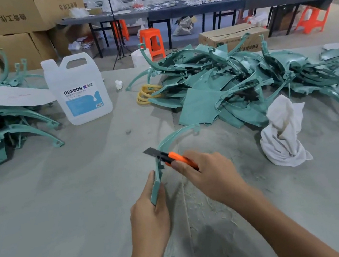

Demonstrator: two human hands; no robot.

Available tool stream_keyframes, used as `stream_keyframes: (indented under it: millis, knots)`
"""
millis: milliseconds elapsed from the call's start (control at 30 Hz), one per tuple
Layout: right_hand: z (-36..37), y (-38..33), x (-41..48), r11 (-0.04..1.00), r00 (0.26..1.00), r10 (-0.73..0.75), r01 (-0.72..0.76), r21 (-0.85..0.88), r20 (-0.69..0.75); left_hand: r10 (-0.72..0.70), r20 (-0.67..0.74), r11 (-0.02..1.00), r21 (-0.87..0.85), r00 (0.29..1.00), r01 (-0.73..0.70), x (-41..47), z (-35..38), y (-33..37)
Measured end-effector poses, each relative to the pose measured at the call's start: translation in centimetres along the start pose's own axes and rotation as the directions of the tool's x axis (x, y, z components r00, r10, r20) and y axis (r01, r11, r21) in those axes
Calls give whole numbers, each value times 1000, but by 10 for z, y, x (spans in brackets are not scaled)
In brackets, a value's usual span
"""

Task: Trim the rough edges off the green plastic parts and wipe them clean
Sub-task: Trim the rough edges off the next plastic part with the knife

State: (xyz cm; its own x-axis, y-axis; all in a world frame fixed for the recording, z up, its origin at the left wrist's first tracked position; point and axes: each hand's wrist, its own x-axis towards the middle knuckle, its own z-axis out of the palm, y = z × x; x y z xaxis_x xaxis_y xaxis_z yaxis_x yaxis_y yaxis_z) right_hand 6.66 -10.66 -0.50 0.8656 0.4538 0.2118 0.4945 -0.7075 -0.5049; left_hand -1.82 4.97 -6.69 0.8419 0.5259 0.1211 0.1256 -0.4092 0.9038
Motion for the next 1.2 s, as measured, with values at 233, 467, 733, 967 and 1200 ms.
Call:
stream_keyframes:
  millis: [233, 467, 733, 967, 1200]
  knots:
    - [22, 20, 40, 995, 994, 75, -79, -60, -80, -18, -29, 999, -39, 999, 16, 1, -5, 9]
    - [25, 44, 61, 972, 973, 133, -166, -169, -189, 18, 2, 1000, 2, 1000, -18, -1, -5, 11]
    - [-6, 122, 56, 808, 906, 378, -424, -409, -193, 12, 62, 1000, 20, 998, -13, -11, -7, 26]
    - [-33, 100, 42, 933, 946, 290, -313, -180, -141, 71, 159, 970, 221, 985, -105, -11, -13, 28]
    - [-41, 31, -16, 993, 997, 21, -13, -115, 70, 156, 261, 866, 428, 953, -259, 11, -30, 8]
